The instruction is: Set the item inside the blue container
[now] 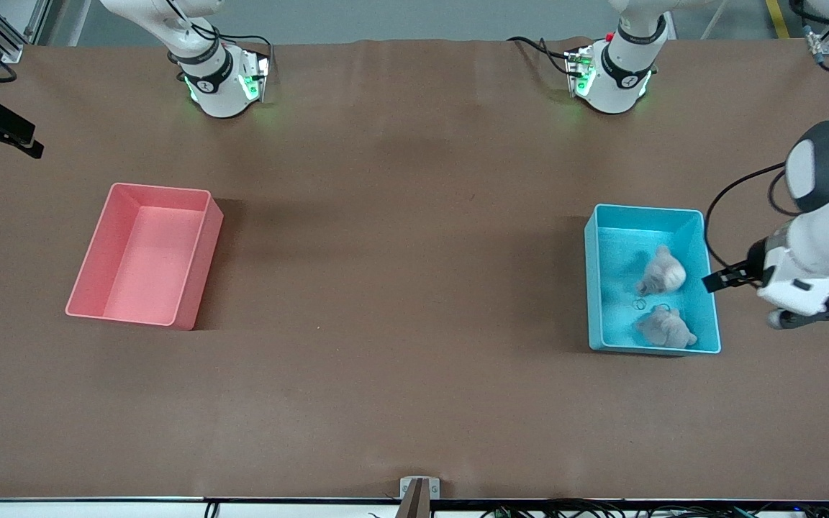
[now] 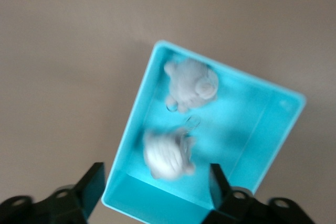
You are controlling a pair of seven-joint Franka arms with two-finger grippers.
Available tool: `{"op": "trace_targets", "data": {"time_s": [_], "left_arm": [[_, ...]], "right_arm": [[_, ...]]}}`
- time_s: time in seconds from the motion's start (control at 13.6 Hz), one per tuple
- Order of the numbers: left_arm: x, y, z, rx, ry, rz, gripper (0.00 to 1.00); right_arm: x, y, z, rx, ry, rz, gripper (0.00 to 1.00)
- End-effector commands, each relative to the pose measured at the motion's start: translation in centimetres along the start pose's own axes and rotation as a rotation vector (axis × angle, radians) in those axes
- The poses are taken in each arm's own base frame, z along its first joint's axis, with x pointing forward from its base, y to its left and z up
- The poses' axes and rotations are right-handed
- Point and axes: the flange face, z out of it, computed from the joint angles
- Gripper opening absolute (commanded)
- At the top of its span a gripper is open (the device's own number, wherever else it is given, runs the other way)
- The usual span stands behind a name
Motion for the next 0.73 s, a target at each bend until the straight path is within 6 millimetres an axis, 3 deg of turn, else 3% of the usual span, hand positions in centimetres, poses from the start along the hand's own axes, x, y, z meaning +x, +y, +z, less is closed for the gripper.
{"op": "trace_targets", "data": {"time_s": [0.0,0.22,0.44,0.66], "left_arm": [[0.2,-0.9,-6.2,-0.024,0.038,0.000,1.00],[-1.8,1.2,-9.7,-0.022,0.027,0.085,1.00],[-4.5,0.5,-14.9,-0.030,0.098,0.124,1.00],[-6.9,-0.1,-17.1,-0.026,0.076,0.247,1.00]], "right_arm": [[-1.5,0.0,-0.6,0.018,0.013,-0.005,1.00],[-1.5,-0.4,-0.7,0.039,0.022,-0.012,1.00],[-1.4,-0.4,-0.6,0.037,0.020,-0.038,1.00],[-1.5,-0.4,-0.6,0.039,0.012,-0.040,1.00]]}}
